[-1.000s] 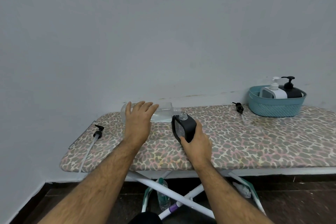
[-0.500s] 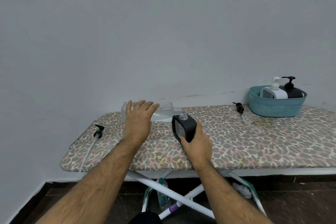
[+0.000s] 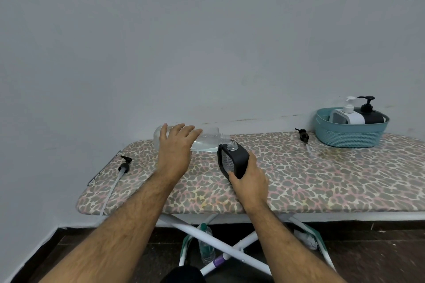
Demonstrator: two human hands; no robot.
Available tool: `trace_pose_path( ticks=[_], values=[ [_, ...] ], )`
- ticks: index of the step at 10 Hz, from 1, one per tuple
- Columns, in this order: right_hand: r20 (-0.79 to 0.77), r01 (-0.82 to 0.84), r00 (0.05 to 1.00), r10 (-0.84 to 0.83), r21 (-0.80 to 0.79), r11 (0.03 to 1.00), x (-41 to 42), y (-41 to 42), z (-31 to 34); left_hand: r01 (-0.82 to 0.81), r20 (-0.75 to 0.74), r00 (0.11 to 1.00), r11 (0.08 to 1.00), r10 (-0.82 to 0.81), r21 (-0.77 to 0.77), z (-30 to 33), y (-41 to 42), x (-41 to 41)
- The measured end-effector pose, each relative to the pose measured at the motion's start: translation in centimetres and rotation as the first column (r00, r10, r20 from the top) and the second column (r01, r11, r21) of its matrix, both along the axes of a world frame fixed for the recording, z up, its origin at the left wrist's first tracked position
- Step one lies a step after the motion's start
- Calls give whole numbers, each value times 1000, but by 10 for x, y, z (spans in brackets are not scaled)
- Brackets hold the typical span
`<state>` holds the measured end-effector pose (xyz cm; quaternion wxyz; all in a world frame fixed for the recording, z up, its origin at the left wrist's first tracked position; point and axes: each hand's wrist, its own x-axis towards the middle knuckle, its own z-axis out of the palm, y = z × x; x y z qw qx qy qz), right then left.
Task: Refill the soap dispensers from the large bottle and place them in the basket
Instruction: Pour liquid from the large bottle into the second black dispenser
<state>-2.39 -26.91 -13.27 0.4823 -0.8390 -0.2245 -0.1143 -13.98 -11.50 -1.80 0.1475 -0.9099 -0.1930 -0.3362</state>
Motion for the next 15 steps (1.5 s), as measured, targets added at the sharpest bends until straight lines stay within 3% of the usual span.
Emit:
trace_pose_path(
  ticks=[15],
  values=[
    [-20, 9, 1000, -10, -10, 1000, -3, -1, 4, 28, -7, 1000, 999, -28, 26, 6, 1, 1]
  ],
)
